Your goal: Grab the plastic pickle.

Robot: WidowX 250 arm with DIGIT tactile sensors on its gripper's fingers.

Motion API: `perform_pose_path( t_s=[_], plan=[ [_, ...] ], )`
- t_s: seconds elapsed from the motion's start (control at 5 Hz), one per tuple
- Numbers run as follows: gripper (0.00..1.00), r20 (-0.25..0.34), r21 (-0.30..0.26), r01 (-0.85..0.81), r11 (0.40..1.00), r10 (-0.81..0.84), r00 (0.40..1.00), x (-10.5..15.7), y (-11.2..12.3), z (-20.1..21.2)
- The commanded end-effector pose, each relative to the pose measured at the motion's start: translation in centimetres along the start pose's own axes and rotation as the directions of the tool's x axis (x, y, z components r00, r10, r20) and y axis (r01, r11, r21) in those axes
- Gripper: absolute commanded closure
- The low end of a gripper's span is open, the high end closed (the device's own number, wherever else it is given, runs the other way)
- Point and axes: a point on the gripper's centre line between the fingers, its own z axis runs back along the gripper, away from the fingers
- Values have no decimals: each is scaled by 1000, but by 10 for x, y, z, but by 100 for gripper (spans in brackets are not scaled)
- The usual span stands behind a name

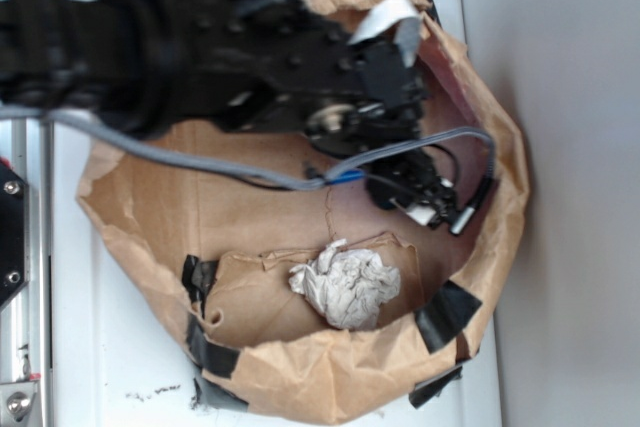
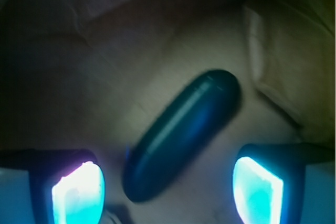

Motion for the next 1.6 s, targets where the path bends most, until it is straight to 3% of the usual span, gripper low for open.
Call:
perform_pose_path(
  t_s=[0.0,0.4,0.6,0.8,1.2,1.4],
  plan=[
    [0,29,64,9,998,-11,1000,16,-5,-15],
    [0,1,152,79,985,-80,997,13,-16,-41],
    [100,27,131,85,988,-89,996,10,-15,-31],
    [100,36,109,110,988,-114,993,7,-14,-22],
    [100,78,3,228,974,-227,971,-8,0,21],
    [100,69,-50,370,928,-366,928,-17,14,49]
  ],
)
